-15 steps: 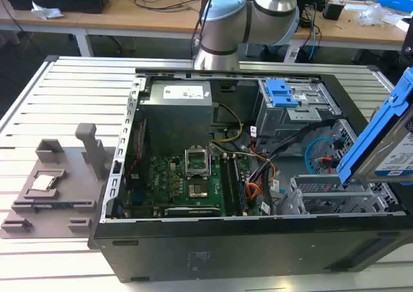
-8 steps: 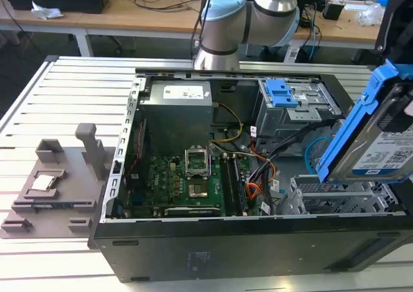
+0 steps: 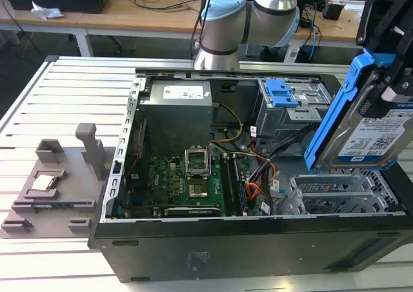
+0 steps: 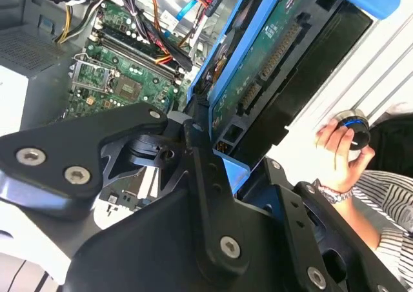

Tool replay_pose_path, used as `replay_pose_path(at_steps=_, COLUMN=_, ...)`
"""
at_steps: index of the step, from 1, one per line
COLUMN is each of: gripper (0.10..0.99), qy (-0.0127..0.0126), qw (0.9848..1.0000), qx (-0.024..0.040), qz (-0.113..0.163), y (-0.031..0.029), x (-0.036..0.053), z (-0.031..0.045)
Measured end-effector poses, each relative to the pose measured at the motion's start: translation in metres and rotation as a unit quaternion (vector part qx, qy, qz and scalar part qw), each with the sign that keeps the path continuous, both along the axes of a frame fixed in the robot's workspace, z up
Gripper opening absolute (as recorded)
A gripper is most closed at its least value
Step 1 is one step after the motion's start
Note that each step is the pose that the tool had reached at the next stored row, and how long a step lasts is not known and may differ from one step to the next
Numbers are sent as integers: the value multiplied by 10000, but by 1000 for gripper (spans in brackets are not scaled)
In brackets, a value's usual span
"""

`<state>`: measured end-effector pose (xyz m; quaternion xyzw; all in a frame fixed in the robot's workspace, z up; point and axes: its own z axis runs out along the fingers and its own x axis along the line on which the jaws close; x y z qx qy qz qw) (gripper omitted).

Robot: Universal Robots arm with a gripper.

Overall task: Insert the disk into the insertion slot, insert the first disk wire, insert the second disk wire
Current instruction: 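Insert the disk into the insertion slot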

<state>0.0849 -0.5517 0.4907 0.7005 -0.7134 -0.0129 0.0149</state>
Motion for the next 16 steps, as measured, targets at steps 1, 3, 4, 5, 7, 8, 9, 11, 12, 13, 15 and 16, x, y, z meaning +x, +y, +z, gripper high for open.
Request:
replay_pose_path(at_steps=1, gripper=365, qy=0, qw=10000, qx=-1, qz=1, y=1, x=-10, z=-3)
replay_pose_path(at_steps=3, gripper=365, qy=0, qw=10000, qx=0, qz=0, y=2, x=-42, z=-12)
replay_pose_path(at_steps=4, gripper=365, qy=0, qw=10000, qx=0, qz=0, y=3, x=-49, z=-16)
replay_pose_path(at_steps=5, gripper=365, qy=0, qw=10000, qx=-1, qz=1, y=5, x=-51, z=-24)
replay_pose_path(at_steps=7, gripper=365, qy=0, qw=10000, qx=0, qz=0, y=6, x=-53, z=-61)
replay_pose_path(at_steps=8, gripper=365, qy=0, qw=10000, qx=0, qz=0, y=6, x=-54, z=-82)
replay_pose_path(at_steps=9, gripper=365, qy=0, qw=10000, qx=0, qz=0, y=6, x=-54, z=-95)
replay_pose_path(at_steps=11, gripper=365, qy=0, qw=10000, qx=-1, qz=0, y=6, x=-57, z=-137)
replay_pose_path(at_steps=12, gripper=365, qy=0, qw=10000, qx=0, qz=-1, y=7, x=-64, z=-167)
replay_pose_path(at_steps=13, gripper=365, qy=0, qw=10000, qx=-1, qz=0, y=10, x=-67, z=-176)
replay_pose_path(at_steps=15, gripper=365, qy=0, qw=10000, qx=1, qz=1, y=15, x=-67, z=-209)
replay_pose_path(at_steps=16, gripper=365, qy=0, qw=10000, qx=1, qz=1, y=15, x=-67, z=-227)
